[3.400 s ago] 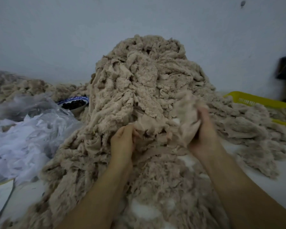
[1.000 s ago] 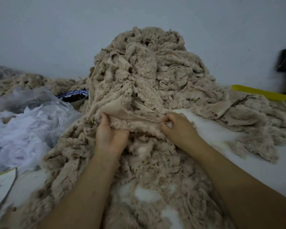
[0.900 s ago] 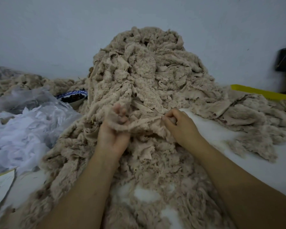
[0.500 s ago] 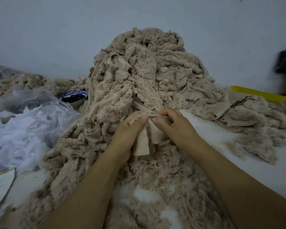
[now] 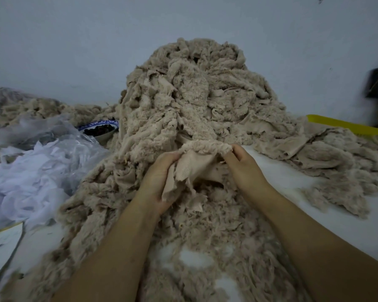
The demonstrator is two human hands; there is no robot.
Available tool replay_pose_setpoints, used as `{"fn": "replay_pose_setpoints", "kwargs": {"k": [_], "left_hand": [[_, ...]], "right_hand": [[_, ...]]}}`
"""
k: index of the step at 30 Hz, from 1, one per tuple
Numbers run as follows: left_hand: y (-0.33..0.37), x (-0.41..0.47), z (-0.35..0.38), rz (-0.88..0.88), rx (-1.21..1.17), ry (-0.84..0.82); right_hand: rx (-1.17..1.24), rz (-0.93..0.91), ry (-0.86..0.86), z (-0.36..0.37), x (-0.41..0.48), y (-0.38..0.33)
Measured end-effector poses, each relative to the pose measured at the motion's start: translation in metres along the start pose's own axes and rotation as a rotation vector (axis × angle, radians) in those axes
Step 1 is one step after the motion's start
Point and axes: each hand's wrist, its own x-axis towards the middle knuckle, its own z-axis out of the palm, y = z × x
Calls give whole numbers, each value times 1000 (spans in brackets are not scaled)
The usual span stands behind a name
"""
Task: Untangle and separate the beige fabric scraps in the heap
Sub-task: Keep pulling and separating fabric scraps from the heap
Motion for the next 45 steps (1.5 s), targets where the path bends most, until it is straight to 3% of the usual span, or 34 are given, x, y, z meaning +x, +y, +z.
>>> {"fn": "replay_pose_setpoints", "kwargs": {"k": [5, 8, 11, 16, 18, 21, 24, 28, 31, 33, 35, 37, 39, 41, 43, 45], "left_hand": [[-11, -5, 10, 113, 493, -126], [-13, -5, 11, 202, 677, -75], [-15, -2, 12, 220, 609, 18], [11, 0, 0, 144, -68, 132], [15, 0, -7, 95, -237, 121], [9, -1, -3, 27, -204, 97], [6, -3, 5, 42, -133, 56], [-7, -7, 15, 54, 80, -56], [-14, -10, 25, 16, 156, -164], [-15, -8, 25, 72, 112, -231], [-18, -4, 20, 180, 215, -181], [-23, 0, 14, 279, 571, -36], [-28, 6, 7, 306, 924, 40], [-34, 15, 2, 269, 1186, -5], [-37, 19, 2, 266, 1355, -22], [-36, 21, 0, 295, 1402, 37]], "right_hand": [[-162, -94, -41, 7, -3, -1], [-143, -116, -46, 9, -3, -1], [-135, -134, -14, 7, -2, 0], [-171, -38, 152, -5, 7, 3], [-154, -4, 195, -10, 8, 4], [-137, -72, 104, -4, 0, -2], [-276, -254, -73, 9, -10, -10], [-282, -277, -349, 30, -18, -14], [-237, -178, -308, 25, -14, -5], [-146, -66, -266, 17, -7, -2], [189, 32, -137, 7, 1, -6], [806, 84, 65, -13, 13, -13], [1181, 69, 194, -32, 20, -9], [1069, 201, 185, -32, 19, -1], [606, 308, 64, -17, 13, 10], [207, 272, -63, -2, 10, 16]]}}
